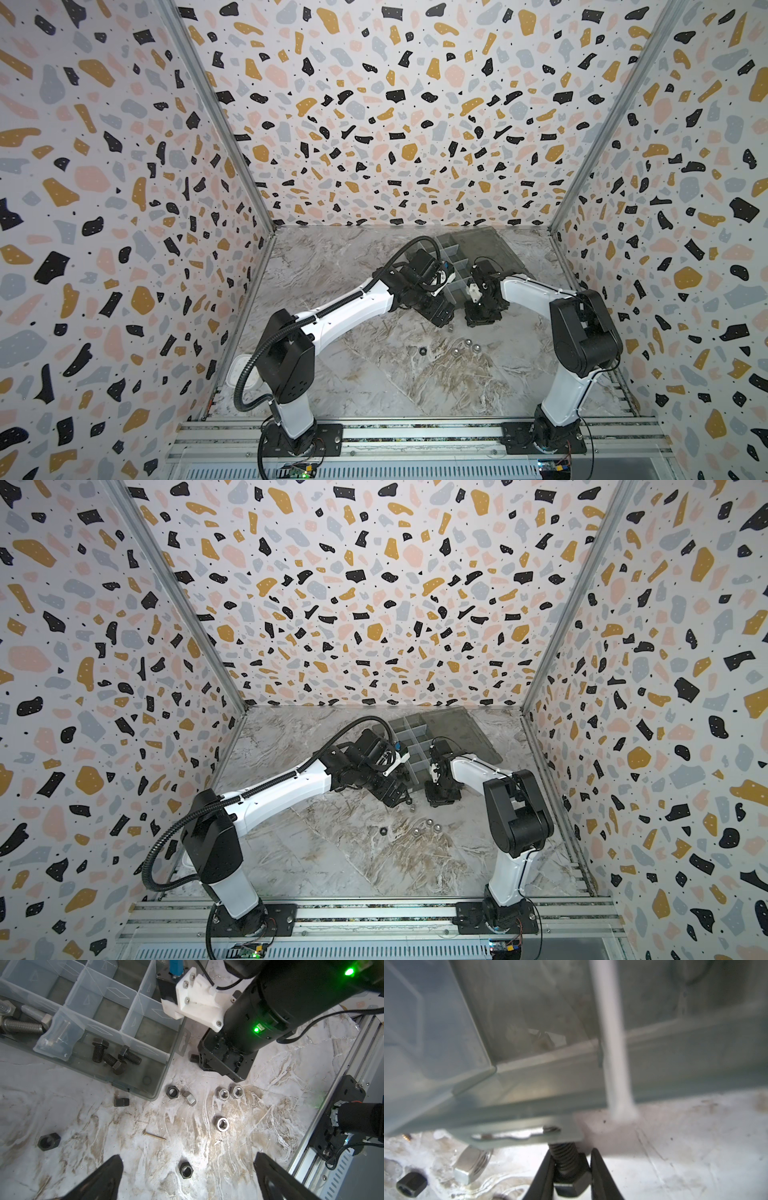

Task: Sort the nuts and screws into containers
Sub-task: 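Lift the black bolt with the right gripper into the organizer compartment and release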

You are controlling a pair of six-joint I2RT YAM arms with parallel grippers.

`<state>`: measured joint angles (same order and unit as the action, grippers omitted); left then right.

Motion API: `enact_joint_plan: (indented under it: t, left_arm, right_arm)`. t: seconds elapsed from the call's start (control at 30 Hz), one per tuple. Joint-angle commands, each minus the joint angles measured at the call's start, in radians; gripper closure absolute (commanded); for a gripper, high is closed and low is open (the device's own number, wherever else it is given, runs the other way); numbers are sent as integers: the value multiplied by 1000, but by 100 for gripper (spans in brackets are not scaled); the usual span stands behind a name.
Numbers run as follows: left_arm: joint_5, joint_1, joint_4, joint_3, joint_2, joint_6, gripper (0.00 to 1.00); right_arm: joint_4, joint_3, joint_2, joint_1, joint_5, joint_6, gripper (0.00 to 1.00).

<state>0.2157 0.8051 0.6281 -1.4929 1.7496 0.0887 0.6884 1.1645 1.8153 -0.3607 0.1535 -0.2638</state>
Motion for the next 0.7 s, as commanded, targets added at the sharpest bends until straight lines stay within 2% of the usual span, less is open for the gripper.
enact_joint_plan:
  t: [0.0,0.23,0.67]
  left_arm:
    - [-26,-40,-6,19,-35,-3,0]
    - [-37,-151,-60,108,-103,64,0]
    - [-47,-279,-73,183,-207,85,0]
  right_arm:
    - [101,60,-82,-14,20,-13,83]
    - [221,244,-87,-62,29,-24,83]
    - [249,563,164,-112,50,-4,83]
